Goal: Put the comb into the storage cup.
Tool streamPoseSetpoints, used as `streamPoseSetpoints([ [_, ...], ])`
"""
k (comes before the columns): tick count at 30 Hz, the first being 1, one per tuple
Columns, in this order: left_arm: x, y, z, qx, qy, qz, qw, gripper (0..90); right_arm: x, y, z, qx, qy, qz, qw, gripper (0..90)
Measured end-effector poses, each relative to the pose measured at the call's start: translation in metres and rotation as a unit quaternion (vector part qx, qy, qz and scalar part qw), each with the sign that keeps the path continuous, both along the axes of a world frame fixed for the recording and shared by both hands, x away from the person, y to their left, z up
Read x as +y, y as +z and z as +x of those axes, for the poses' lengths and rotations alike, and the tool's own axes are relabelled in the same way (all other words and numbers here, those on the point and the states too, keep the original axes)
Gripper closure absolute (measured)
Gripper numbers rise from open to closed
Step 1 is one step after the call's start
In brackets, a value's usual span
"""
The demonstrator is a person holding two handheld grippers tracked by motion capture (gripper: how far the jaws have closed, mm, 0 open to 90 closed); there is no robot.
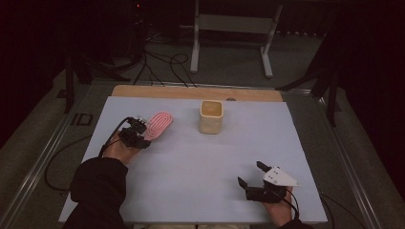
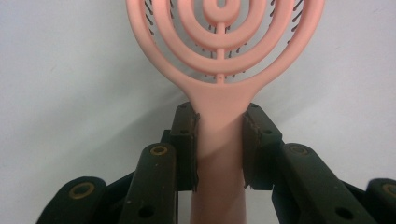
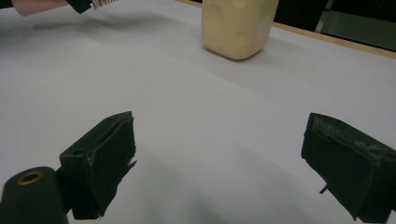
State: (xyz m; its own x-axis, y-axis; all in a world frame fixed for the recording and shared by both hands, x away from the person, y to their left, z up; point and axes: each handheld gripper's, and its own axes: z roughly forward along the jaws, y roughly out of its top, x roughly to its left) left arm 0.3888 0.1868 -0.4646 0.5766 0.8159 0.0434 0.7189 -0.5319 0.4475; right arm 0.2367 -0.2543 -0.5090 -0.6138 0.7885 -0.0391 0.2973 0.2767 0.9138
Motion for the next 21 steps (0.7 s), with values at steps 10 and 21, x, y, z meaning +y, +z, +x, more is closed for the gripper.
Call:
streamPoseSetpoints([
  [10, -0.004, 0.012, -0.023, -0.058, 0.001, -0.049, 0.9971, 70.3, -0.001, 0.001, 0.000, 0.000, -0.001, 0.000, 1.0000, 9.6],
  [21, 0.002, 0.019, -0.042, -0.113, -0.001, -0.075, 0.9907, 70.2, -0.001, 0.001, -0.001, 0.000, -0.002, 0.000, 1.0000, 9.6],
])
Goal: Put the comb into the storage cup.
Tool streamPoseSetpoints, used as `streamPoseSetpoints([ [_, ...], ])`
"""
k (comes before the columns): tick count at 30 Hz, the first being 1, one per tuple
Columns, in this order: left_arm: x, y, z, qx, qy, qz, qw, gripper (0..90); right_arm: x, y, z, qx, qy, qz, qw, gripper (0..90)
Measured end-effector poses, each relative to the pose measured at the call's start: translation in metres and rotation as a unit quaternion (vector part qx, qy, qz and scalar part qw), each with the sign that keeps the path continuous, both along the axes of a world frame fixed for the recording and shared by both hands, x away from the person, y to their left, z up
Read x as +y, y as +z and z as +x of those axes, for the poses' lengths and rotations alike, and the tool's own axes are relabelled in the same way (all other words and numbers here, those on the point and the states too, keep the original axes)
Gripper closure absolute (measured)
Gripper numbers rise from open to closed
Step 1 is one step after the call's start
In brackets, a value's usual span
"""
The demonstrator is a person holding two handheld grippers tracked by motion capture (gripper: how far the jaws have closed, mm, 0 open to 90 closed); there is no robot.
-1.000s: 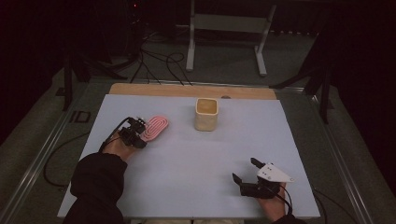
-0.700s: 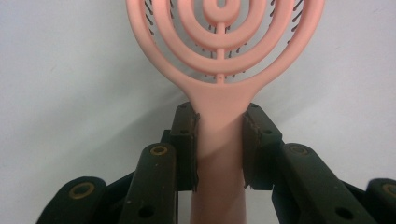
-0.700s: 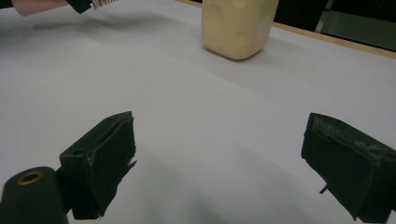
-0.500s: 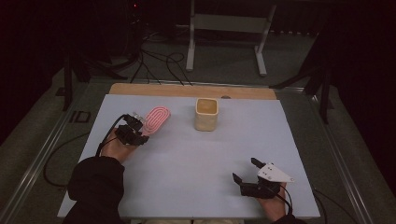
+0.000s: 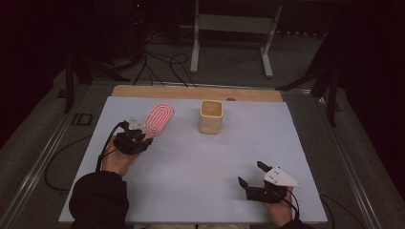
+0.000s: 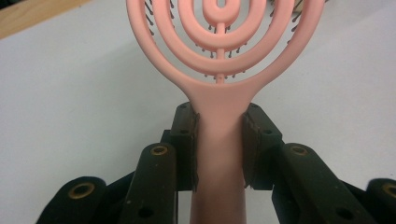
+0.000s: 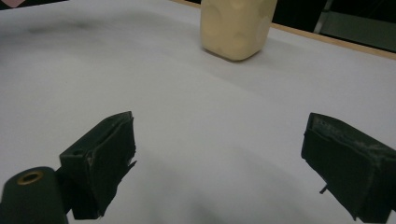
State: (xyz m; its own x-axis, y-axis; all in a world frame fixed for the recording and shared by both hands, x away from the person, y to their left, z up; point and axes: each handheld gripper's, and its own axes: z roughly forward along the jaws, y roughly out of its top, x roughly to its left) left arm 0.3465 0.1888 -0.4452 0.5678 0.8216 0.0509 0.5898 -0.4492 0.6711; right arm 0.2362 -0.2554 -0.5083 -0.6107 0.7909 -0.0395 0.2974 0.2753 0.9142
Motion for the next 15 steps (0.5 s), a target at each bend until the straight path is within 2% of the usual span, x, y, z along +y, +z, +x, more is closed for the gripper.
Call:
streamPoseSetpoints([
  [7, 0.002, -0.002, -0.010, -0.034, -0.011, -0.032, 0.9989, 70.3, 0.000, -0.001, 0.001, 0.002, -0.002, 0.000, 1.0000, 9.6],
  [11, 0.003, -0.002, -0.019, -0.054, -0.022, -0.060, 0.9965, 70.2, 0.000, -0.001, 0.001, 0.000, -0.003, 0.001, 1.0000, 9.6],
  [15, 0.002, 0.000, -0.027, -0.074, -0.025, -0.067, 0.9947, 70.2, 0.000, 0.000, 0.001, 0.001, -0.002, 0.002, 1.0000, 9.6],
])
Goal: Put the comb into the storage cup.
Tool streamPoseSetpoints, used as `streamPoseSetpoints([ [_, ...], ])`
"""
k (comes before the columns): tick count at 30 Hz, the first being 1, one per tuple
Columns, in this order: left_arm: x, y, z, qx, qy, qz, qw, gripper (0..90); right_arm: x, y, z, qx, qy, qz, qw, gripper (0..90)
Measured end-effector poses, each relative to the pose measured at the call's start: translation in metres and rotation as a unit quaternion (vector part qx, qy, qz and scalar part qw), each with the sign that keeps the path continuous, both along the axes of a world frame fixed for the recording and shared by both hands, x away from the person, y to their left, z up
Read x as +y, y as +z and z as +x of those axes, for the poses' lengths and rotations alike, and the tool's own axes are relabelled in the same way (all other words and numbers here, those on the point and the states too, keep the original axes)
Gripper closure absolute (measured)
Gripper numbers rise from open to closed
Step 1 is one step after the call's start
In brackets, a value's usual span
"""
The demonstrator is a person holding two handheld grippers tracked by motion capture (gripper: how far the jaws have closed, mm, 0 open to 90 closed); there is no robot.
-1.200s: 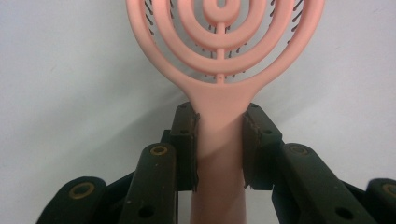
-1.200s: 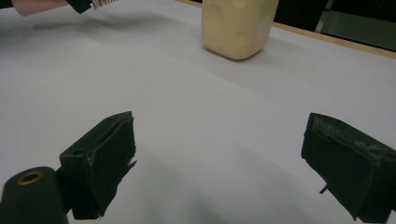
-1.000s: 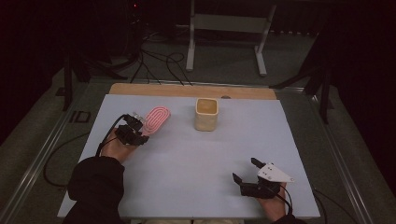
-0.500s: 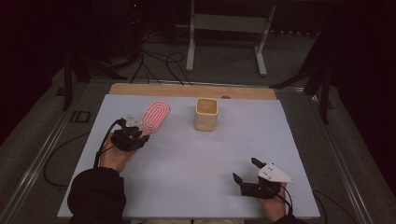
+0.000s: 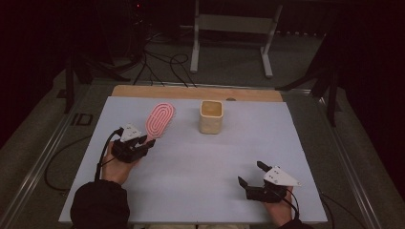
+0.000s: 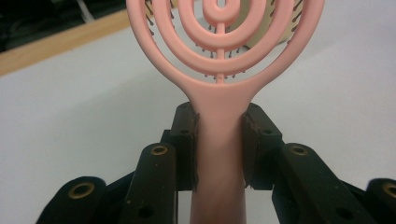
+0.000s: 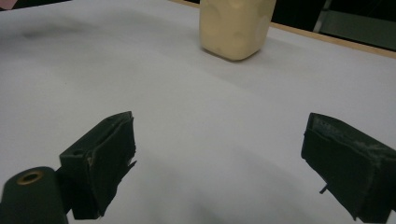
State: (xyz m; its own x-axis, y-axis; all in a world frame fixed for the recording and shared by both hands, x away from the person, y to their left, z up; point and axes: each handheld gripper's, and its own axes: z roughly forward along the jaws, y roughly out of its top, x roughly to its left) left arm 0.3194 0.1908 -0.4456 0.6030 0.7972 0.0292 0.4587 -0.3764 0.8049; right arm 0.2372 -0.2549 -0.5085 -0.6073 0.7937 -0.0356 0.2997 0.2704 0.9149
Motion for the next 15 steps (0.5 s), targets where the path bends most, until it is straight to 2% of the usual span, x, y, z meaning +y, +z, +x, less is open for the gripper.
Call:
streamPoseSetpoints([
  [1, 0.0003, 0.0008, -0.0014, -0.004, -0.006, -0.008, 0.9999, 70.2, 0.0001, 0.0004, -0.0001, -0.001, 0.001, 0.000, 1.0000, 9.6],
  [2, 0.0003, 0.0008, -0.0014, -0.004, -0.006, -0.008, 0.9999, 70.2, 0.0002, 0.0007, -0.0001, -0.001, 0.001, 0.001, 1.0000, 9.6],
  [4, -0.0010, 0.0038, -0.0051, -0.017, -0.008, -0.012, 0.9997, 70.2, 0.0002, 0.0011, 0.0000, 0.000, 0.001, 0.003, 1.0000, 9.6],
  [10, -0.0050, 0.0048, -0.0094, -0.036, -0.009, -0.009, 0.9993, 70.2, 0.0007, 0.0017, 0.0004, 0.003, 0.000, 0.006, 1.0000, 9.6],
  [15, -0.0087, 0.0017, -0.0110, -0.040, -0.009, -0.003, 0.9992, 70.2, 0.0019, 0.0015, 0.0013, 0.007, 0.000, 0.004, 1.0000, 9.6],
])
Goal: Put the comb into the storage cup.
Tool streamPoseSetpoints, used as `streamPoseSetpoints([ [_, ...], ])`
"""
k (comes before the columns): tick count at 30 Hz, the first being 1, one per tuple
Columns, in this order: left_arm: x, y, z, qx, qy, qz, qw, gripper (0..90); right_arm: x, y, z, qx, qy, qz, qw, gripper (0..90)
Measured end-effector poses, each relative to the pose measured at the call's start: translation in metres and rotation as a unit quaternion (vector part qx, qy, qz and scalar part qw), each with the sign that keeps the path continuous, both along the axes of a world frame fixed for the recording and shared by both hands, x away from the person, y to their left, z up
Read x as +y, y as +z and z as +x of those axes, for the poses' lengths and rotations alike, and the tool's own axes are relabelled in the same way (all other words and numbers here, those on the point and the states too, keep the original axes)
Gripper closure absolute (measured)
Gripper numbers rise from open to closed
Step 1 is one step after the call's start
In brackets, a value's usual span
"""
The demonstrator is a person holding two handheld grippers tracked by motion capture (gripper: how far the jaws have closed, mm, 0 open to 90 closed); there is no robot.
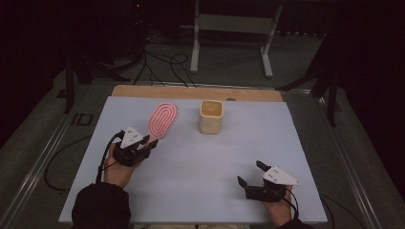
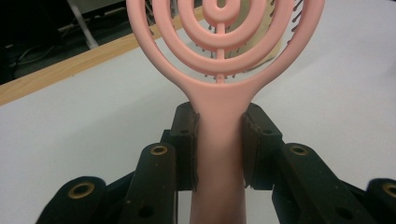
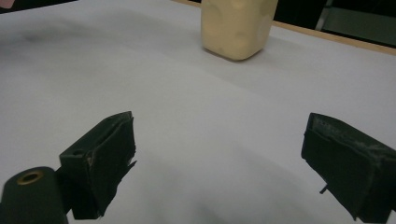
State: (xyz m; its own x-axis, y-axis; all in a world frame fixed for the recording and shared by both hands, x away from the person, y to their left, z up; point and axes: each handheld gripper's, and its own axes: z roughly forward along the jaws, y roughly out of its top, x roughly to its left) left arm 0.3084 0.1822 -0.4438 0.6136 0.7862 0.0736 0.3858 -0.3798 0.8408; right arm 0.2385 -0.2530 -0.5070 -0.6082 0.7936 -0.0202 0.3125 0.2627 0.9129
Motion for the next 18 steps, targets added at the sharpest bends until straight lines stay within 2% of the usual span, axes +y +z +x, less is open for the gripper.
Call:
streamPoseSetpoints([
  [5, -0.006, 0.000, -0.001, -0.004, -0.001, -0.004, 1.0000, 70.2, -0.003, 0.005, 0.001, -0.002, -0.006, 0.008, 0.9999, 9.5],
  [7, -0.012, 0.001, -0.002, -0.006, -0.003, -0.008, 0.9999, 70.2, -0.006, 0.009, 0.003, 0.002, -0.011, 0.026, 0.9996, 9.5],
  [11, -0.025, 0.003, -0.005, -0.018, -0.010, 0.012, 0.9997, 70.2, -0.006, 0.017, 0.006, 0.008, -0.011, 0.031, 0.9994, 8.4],
  [14, -0.031, 0.004, -0.007, -0.024, -0.012, 0.016, 0.9995, 70.2, -0.003, 0.020, 0.008, 0.012, -0.007, 0.030, 0.9995, 7.8],
  [15, -0.034, 0.005, -0.009, -0.027, -0.013, 0.013, 0.9995, 70.2, 0.003, 0.026, 0.014, 0.025, 0.002, 0.032, 0.9992, 7.5],
  [18, -0.037, 0.006, -0.012, -0.031, -0.016, 0.011, 0.9993, 70.2, 0.008, 0.031, 0.019, 0.034, 0.007, 0.044, 0.9984, 7.5],
])
